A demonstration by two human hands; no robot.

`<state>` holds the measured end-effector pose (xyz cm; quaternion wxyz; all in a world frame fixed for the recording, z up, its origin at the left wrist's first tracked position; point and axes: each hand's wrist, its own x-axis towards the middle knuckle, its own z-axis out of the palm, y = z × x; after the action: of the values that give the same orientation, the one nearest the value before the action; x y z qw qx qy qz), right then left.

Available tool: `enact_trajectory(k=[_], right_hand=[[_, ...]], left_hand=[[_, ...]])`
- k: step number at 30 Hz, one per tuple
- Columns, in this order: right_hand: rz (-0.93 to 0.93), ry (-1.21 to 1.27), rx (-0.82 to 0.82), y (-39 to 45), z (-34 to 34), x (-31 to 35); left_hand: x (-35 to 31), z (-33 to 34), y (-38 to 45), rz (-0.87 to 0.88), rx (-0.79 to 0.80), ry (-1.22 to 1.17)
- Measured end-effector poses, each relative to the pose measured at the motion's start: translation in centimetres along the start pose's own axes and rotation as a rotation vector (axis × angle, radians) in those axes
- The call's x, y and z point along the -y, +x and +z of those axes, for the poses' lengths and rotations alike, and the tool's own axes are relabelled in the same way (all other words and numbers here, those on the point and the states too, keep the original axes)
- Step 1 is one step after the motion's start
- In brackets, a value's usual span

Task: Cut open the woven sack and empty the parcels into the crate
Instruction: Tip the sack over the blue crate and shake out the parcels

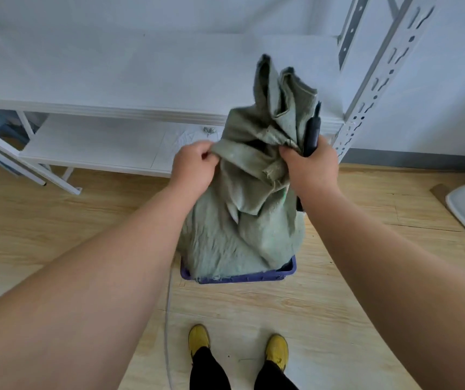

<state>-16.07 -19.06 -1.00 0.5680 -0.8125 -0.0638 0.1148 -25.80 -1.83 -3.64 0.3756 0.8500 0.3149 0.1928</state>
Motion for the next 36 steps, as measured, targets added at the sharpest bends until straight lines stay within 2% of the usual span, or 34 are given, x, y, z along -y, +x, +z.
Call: enact_trajectory(k=[1,2,4,5,6,8,9,10,12,13,15,18,23,26,28,31,34,36], right_hand=[[0.0,0.017,-0.016,0.1,0.0,0.1],[-0.003,0.022,-0.027,0.3,0.0,0.2],[-0.01,-0.009,0.0,0.4,0.0,0.2],[-0.013,-0.023,0.021,0.5,0.1,0.2],[-0.017,-0.028,0.028,0.4,0.2,0.1],[-0.014,-0.005,-0.002,0.5,0.3,-0.1],[-0.013,0.013,-0.021,0.5,0.4,-0.1],[-0.014,0.017,-0.029,0.5,0.4,0.0],[-0.021,-0.026,-0.005,0.6,0.6,0.0],[-0.022,-0.042,0.012,0.6,0.6,0.0],[-0.011,-0.041,0.018,0.7,0.5,-0.1],[0.01,0.002,0.086,0.9,0.7,0.2],[0.052,0.067,0.381,1.2,1.0,1.2],[0.086,0.105,0.429,1.3,1.0,1.2],[0.083,0.14,0.419,1.3,1.0,1.2],[0.072,0.13,0.363,0.9,1.2,0.4],[0.076,-0.009,0.372,-0.2,1.3,-1.4],[0.042,-0.119,0.423,-1.4,1.9,-2.6]], left_hand=[[-0.5,0.3,-0.2,0.001,-0.05,-0.099],[-0.9,0.7,-0.6,-0.011,0.013,-0.156],[0.1,1.8,-1.6,-0.059,0.34,0.039],[0.5,1.7,-1.8,-0.072,0.403,0.138],[0.5,1.6,-1.5,-0.083,0.371,0.138],[-0.5,0.7,-0.7,-0.062,0.116,-0.103],[-0.7,0.4,-0.4,-0.051,0.056,-0.17],[-0.9,0.3,-0.3,-0.038,0.105,-0.179],[-0.4,0.4,-0.9,-0.04,0.316,-0.054],[0.0,0.5,-1.2,-0.06,0.33,-0.043],[0.2,0.4,-1.5,-0.087,0.28,-0.201],[-0.2,0.8,-2.4,-0.112,0.312,-0.379],[-1.5,2.1,-3.2,-0.098,0.296,-0.253],[-2.1,2.4,-2.8,-0.108,0.31,-0.179],[-2.2,2.6,-2.5,-0.195,0.226,-0.175],[-2.4,2.7,-2.0,-0.447,0.072,-0.359],[-2.5,2.2,-1.2,-0.66,-0.067,-0.578],[-2.8,2.0,-0.6,-0.761,-0.056,-0.712]])
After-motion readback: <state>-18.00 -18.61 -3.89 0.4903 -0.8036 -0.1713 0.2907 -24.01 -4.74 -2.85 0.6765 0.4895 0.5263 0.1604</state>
